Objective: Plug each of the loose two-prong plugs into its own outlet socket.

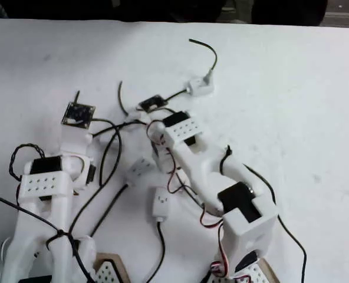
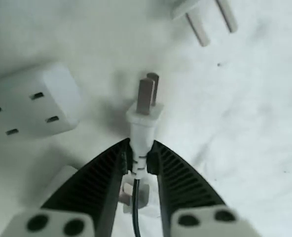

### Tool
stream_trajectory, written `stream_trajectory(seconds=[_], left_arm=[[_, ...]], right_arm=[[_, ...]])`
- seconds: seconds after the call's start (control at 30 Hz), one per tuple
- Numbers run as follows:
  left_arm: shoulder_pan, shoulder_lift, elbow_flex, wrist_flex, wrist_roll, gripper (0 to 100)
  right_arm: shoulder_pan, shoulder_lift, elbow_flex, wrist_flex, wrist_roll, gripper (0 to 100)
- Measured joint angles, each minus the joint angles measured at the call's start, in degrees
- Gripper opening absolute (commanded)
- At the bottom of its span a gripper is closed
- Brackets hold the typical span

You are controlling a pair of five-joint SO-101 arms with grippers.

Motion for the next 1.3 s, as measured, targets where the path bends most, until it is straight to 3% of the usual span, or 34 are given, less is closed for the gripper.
stream_trajectory(seconds=[0.2, 0.33, 0.47, 0.7, 0.8, 1.1, 1.2, 1.3], left_arm=[[0.0, 0.0, 0.0, 0.0, -0.09, 11], [0.0, 0.0, 0.0, 0.0, -0.09, 11], [0.0, 0.0, 0.0, 0.0, -0.09, 11], [0.0, 0.0, 0.0, 0.0, -0.09, 11], [0.0, 0.0, 0.09, -0.53, -0.09, 11], [0.0, 0.0, 2.11, -3.87, -0.09, 11], [0.0, 0.0, 2.11, -3.87, -0.09, 11], [0.0, 0.0, 2.11, -3.87, -0.09, 11]], right_arm=[[2.29, -4.48, 0.0, 4.31, 10.73, 1.8], [4.4, -11.52, 0.0, 9.58, 22.51, 1.8], [7.56, -16.35, 0.0, 14.07, 40.79, 1.8], [12.75, -18.46, 0.0, 17.41, 79.82, 1.8], [13.8, -18.46, 0.0, 18.29, 89.67, 1.8], [14.33, -18.46, 5.36, 17.14, 99.43, 2.0], [14.95, -18.46, 7.74, 12.48, 97.32, 9.2], [16.26, -18.46, 7.91, 9.76, 90.55, 20.5]])
